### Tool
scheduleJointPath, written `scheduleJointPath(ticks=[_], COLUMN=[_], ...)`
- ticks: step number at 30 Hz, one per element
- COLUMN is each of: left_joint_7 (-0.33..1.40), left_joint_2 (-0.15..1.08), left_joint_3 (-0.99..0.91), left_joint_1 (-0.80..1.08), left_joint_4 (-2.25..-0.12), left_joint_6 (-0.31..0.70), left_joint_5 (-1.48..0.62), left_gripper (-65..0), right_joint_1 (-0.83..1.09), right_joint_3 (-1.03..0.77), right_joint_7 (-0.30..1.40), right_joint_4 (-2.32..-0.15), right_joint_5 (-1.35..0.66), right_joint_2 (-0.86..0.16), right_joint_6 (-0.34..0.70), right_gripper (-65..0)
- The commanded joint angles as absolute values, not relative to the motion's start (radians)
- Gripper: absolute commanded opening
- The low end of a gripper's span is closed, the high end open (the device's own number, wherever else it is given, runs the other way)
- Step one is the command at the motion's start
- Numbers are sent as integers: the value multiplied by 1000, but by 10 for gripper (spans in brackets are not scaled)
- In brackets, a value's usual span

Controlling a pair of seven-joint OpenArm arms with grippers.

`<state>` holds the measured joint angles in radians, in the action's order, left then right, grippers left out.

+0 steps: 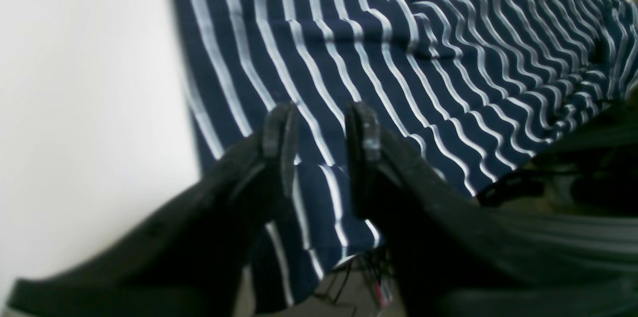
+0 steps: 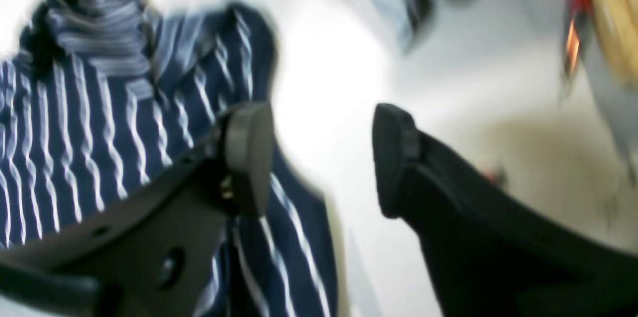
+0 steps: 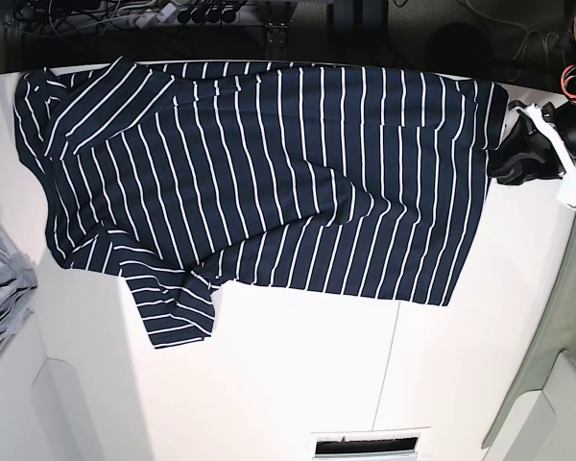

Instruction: Layout the t-shirt on the table in an organized manner, then fold the t-shirt properly

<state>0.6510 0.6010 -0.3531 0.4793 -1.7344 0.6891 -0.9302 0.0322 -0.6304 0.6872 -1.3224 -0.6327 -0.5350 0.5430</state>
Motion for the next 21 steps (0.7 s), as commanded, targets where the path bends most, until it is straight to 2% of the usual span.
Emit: scheduleJointPath(ticks=[1, 4, 8, 11, 14, 21], left_joint_7=[632, 599, 556, 536, 496, 364], left_joint_2=[621, 621, 621, 621, 620, 602], left_joint_3=[-347, -302, -264, -225, -153, 63], left_joint_1=[464, 423, 340, 244, 108, -260], left_joint_4=[-1748, -1747, -1721, -1645, -1503, -1028], left_joint_6=[698, 698, 634, 632, 629, 605], left_joint_5=[-933, -850, -746, -717, -690, -606], left_gripper=[-399, -322, -317, -317, -317, -317], right_joint_1=[-15, -142, -290, -368, -406, -407], right_joint_3=[-612, -519, -413, -371, -365, -365], right_joint_7=[658, 609, 531, 488, 490, 490], right_joint_4=[-1306, -1174, -937, -780, -702, -718], right_joint_5=[-616, -546, -477, -424, -418, -455], right_joint_2=[-558, -543, -525, -511, -496, -498], right_joint_6=[526, 492, 492, 493, 498, 513], right_gripper=[-333, -333, -333, -333, -333, -333])
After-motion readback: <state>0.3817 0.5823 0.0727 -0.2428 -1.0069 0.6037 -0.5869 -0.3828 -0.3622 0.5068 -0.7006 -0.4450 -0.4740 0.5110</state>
